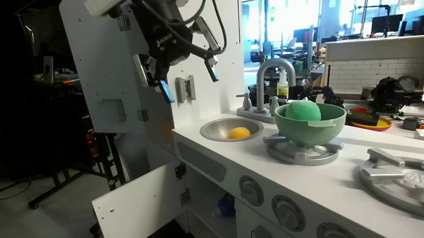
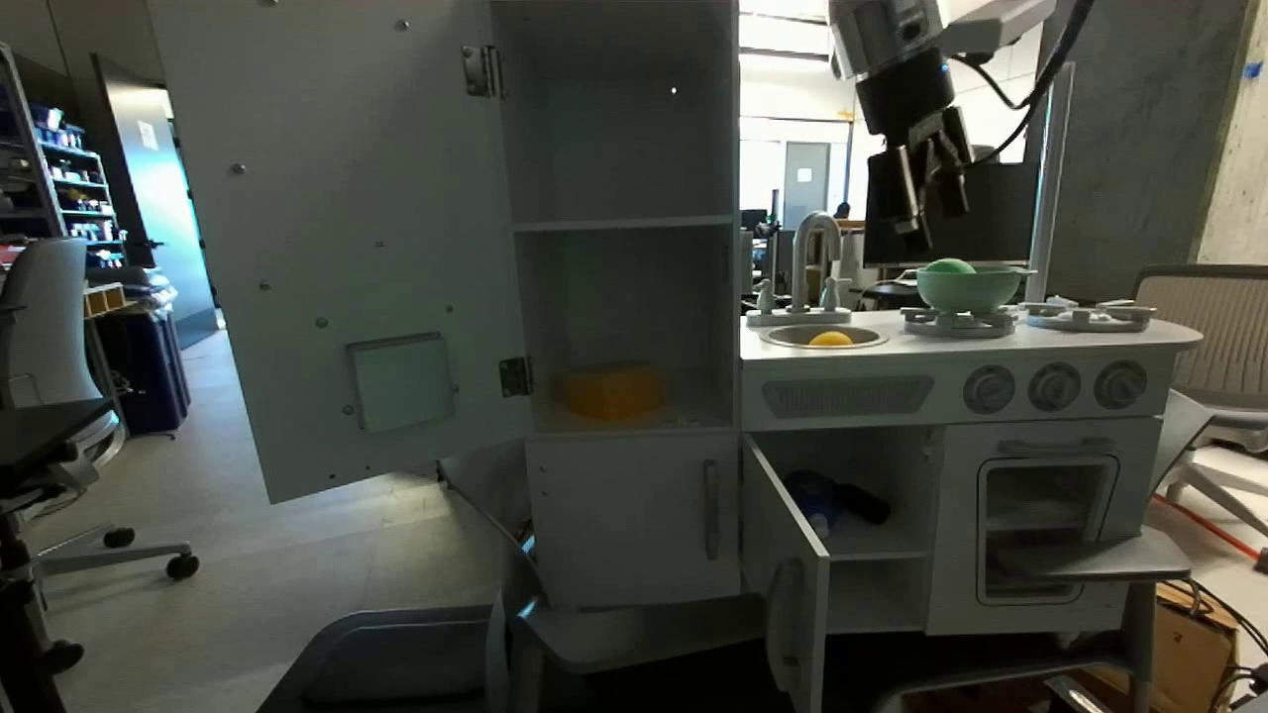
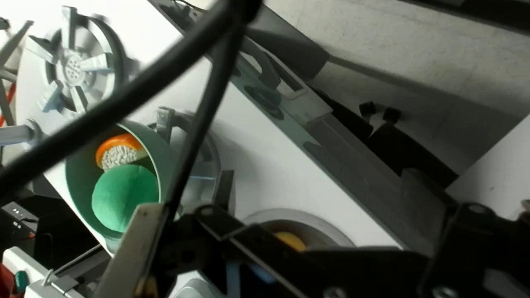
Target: Open the cabinet and put the yellow objects in the bottom drawer
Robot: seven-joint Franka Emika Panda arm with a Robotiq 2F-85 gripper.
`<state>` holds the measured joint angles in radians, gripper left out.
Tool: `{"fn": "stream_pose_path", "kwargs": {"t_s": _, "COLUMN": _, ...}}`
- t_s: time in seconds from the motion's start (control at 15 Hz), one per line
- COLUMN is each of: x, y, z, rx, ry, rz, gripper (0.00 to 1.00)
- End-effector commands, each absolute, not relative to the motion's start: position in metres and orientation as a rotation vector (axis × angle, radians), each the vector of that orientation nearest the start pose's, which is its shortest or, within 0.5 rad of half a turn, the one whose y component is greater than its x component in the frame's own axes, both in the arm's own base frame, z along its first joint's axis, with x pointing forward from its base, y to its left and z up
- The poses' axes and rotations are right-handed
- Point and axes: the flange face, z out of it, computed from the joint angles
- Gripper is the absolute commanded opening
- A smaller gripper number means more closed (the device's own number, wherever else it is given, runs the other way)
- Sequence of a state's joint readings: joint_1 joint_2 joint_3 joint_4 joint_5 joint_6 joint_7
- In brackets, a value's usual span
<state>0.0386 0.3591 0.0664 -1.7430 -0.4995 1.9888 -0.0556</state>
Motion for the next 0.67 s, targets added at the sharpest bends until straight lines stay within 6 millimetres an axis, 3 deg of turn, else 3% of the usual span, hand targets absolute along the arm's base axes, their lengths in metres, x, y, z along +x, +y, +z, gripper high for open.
{"fn": "stream_pose_path", "kwargs": {"t_s": 0.0, "x": 0.694, "y": 0.045, "z": 0.346, "rx": -3.448, "ry": -0.513, "rz": 0.029, "gripper": 1.00}}
{"fn": "stream_pose_path", "kwargs": {"t_s": 0.2, "x": 0.729, "y": 0.051, "z": 0.326, "rx": -3.415, "ry": -0.445, "rz": -0.036, "gripper": 1.00}}
{"fn": "stream_pose_path", "kwargs": {"t_s": 0.6, "x": 0.775, "y": 0.031, "z": 0.296, "rx": -3.405, "ry": -0.372, "rz": -0.015, "gripper": 1.00}}
